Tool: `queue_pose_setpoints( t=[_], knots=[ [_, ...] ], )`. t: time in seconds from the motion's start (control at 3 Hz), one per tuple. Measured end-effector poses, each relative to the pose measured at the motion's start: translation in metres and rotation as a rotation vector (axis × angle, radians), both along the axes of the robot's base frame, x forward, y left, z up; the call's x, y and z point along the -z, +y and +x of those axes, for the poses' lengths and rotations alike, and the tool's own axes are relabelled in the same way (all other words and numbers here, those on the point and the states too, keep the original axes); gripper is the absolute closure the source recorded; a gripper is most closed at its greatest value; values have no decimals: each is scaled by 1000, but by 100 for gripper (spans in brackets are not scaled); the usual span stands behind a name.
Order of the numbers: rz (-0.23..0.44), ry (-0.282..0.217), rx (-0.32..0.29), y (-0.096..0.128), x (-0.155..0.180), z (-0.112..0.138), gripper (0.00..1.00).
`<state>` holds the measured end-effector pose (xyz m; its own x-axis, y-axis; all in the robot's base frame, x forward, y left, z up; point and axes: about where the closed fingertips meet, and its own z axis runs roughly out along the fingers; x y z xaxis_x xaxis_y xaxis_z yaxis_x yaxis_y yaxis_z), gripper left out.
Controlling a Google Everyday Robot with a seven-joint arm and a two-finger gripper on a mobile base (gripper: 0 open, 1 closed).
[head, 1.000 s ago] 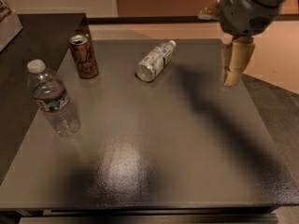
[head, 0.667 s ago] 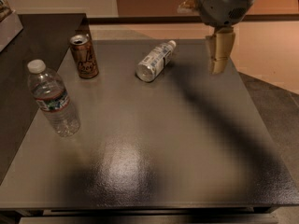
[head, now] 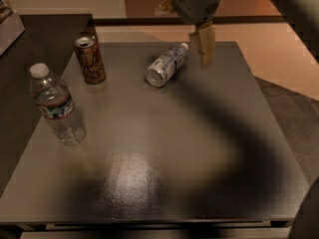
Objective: Move blue plastic bottle near orange can
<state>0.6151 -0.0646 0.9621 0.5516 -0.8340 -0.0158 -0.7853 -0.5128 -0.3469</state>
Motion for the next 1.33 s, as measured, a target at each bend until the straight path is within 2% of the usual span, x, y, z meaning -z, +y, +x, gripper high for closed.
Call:
queue_pose_setpoints(
  t=[0.33, 1.0, 1.33],
  knots=[
    [-56, -14, -79, 21, 19, 12, 0],
    [-126, -46, -165, 39, 66, 26, 0],
    [-151, -45, -215, 50, 89, 25, 0]
  ],
)
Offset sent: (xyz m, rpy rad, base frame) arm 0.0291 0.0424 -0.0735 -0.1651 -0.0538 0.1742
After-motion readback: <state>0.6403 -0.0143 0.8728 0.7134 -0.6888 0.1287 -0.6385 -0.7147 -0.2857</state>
